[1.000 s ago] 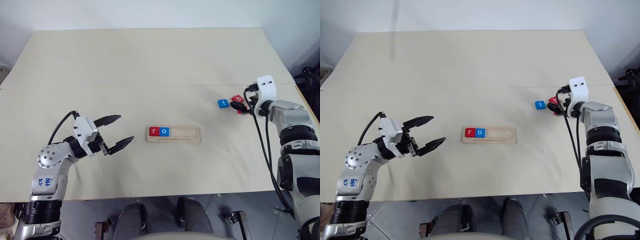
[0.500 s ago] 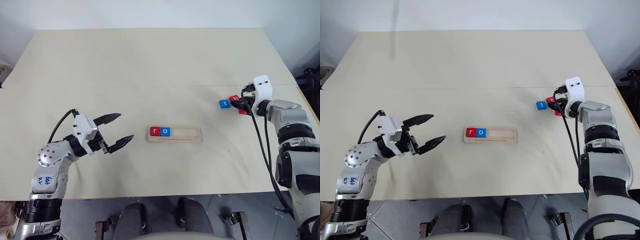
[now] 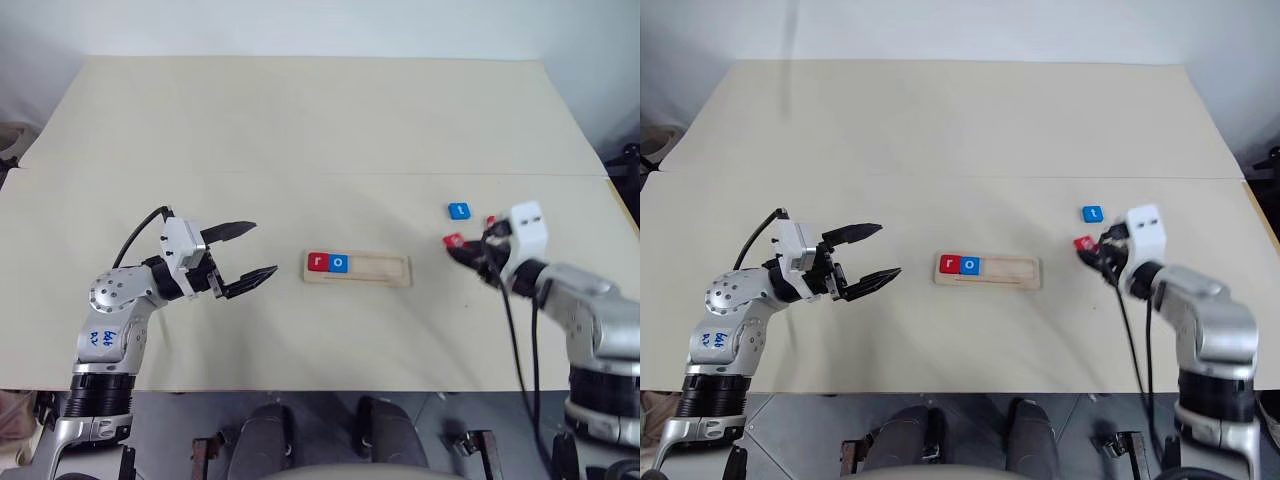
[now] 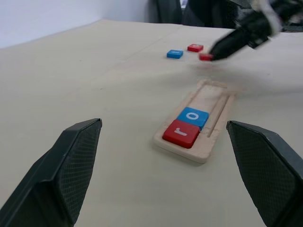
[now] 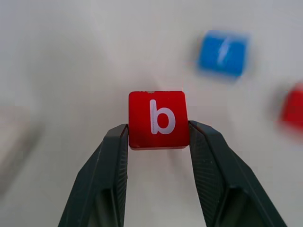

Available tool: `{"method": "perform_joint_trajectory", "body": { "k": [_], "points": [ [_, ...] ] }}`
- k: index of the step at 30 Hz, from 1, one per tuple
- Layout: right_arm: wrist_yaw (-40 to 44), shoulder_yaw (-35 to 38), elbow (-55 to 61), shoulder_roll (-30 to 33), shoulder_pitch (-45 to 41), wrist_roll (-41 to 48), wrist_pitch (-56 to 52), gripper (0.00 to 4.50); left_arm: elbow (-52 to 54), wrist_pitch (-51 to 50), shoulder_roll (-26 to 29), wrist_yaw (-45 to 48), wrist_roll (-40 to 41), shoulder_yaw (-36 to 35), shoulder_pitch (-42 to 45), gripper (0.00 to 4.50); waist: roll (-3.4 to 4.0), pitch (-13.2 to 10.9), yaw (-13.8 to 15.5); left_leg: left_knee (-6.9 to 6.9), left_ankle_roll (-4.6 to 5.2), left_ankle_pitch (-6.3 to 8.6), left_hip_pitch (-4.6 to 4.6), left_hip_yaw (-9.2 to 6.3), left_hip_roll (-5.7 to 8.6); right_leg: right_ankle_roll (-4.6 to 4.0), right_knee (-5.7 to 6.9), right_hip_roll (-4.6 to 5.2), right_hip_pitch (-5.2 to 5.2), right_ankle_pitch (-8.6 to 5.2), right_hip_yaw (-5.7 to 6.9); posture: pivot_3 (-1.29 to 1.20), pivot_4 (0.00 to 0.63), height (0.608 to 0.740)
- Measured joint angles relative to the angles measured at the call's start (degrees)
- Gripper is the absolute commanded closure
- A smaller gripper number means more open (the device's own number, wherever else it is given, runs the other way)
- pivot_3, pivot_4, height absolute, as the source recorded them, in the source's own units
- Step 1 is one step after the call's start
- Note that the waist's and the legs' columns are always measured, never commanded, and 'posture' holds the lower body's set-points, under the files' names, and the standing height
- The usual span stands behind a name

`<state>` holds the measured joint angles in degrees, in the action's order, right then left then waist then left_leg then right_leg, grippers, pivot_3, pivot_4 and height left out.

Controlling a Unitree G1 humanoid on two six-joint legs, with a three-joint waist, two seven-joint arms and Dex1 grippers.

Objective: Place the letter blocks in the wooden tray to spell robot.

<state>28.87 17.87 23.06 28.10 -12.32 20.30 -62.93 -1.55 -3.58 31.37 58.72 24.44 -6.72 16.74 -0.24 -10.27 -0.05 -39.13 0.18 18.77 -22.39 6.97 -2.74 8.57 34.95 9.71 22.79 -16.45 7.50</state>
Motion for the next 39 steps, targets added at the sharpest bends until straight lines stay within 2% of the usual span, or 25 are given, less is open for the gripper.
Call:
{"method": "perform_joint_trajectory", "body": {
  "k": [3, 8, 12, 15, 19, 22, 25, 28, 33, 36, 39],
  "points": [
    [-3.9, 1.13, 9.45, -4.25, 6.28, 1.58, -4.69, 2.95, -1.61, 0.0, -0.18, 0.9, 0.0, 0.8, 1.32, 0.0, 0.0, 0.0, -0.19, 0.01, -0.01, 0.01, 0.02, 0.0, 0.0, -0.02, 0.0, -0.01, 0.01, -0.01, -0.03, 0.0, 0.15, 0.74],
    [-8.87, 2.96, 11.49, -6.46, 6.91, 1.57, -5.24, 1.33, -1.83, 0.07, -0.24, 1.35, 0.0, 1.04, 2.64, 0.0, 0.01, 0.01, -0.18, 0.02, 0.0, 0.01, 0.03, 0.02, 0.0, -0.03, 0.0, -0.02, 0.01, -0.01, -0.03, 0.0, 0.15, 0.74],
    [-8.32, 2.45, 9.91, -5.2, 5.45, 2.04, -4.62, 0.04, -1.98, 0.13, -0.55, 2.14, 0.0, 1.24, 2.72, 0.0, 0.01, 0.01, -0.19, 0.02, 0.01, 0.02, 0.02, 0.05, 0.01, -0.02, -0.03, -0.02, 0.01, -0.01, -0.05, 0.0, 0.15, 0.74],
    [0.1, -0.28, 5.68, 4.24, 3.89, 3.37, 0.63, 0.02, -1.93, 0.16, -0.89, 2.87, 0.0, 1.58, 2.7, 0.0, 0.0, 0.0, -0.17, 0.03, 0.04, 0.03, 0.02, 0.03, 0.01, -0.02, -0.06, -0.02, 0.0, -0.01, -0.03, 0.0, 0.15, 0.74],
    [18.99, -5.64, -3.99, 18.76, 1.59, 2.18, 18.23, 0.02, -1.56, 0.21, -0.4, 4.49, 0.0, 1.63, 2.42, 0.0, -0.04, -0.01, -0.19, 0.04, 0.04, 0.03, 0.04, 0.06, 0.02, -0.01, -0.14, -0.03, -0.04, -0.01, -0.02, 0.0, 0.15, 0.74],
    [32.03, -10.39, -14.04, 24.27, -2.28, 0.12, 32.33, 0.02, -1.26, 0.31, 0.45, 5.74, 0.01, 1.71, 2.12, 0.0, -0.06, -0.03, -0.34, 0.05, 0.04, 0.03, 0.08, 0.09, 0.01, -0.01, -0.15, -0.05, -0.06, 0.0, -0.04, 0.0, 0.15, 0.74],
    [42.83, -16.3, -26.31, 26.36, -8.51, -3.89, 46.35, 0.02, -0.52, 0.34, 1.21, 7.3, 0.1, 2.05, 1.22, 0.0, -0.07, -0.03, -0.46, 0.03, 0.03, 0.03, 0.09, 0.13, 0.01, 0.01, -0.17, -0.05, -0.08, 0.01, -0.05, 0.0, 0.15, 0.74],
    [49.95, -21.59, -39.0, 26.62, -15.65, -8.47, 56.75, 0.02, 1.35, 0.29, 1.4, 8.81, 0.24, 3.04, 0.18, 0.0, -0.07, -0.04, -0.61, 0.02, 0.03, 0.02, 0.09, 0.12, 0.0, 0.01, -0.17, -0.05, -0.08, 0.01, -0.04, 0.0, 0.15, 0.74],
    [54.16, -26.72, -55.29, 23.72, -25.29, -14.27, 67.57, 0.02, 3.44, -0.09, 1.6, 9.62, 0.28, 3.82, -0.75, 0.0, -0.07, -0.04, -0.73, -0.01, 0.02, 0.02, 0.09, 0.11, -0.02, 0.01, -0.17, -0.05, -0.1, 0.01, -0.02, 0.0, 0.15, 0.74],
    [55.47, -28.39, -60.47, 22.07, -27.48, -16.07, 70.92, 0.61, 4.09, -0.18, 1.62, 9.43, 0.28, 3.86, -1.16, 0.0, -0.07, -0.04, -0.75, -0.01, 0.01, 0.01, 0.08, 0.11, -0.02, 0.01, -0.17, -0.05, -0.1, 0.01, -0.02, 0.0, 0.15, 0.74],
    [56.86, -28.74, -62.53, 21.48, -28.43, -16.41, 72.72, 1.6, 5.12, -0.21, 1.64, 8.84, 0.28, 3.8, -1.74, 0.0, -0.07, -0.04, -0.84, -0.03, 0.01, 0.01, 0.1, 0.09, -0.03, 0.01, -0.15, -0.05, -0.14, 0.01, -0.01, 0.0, 0.15, 0.74]
  ]
}}
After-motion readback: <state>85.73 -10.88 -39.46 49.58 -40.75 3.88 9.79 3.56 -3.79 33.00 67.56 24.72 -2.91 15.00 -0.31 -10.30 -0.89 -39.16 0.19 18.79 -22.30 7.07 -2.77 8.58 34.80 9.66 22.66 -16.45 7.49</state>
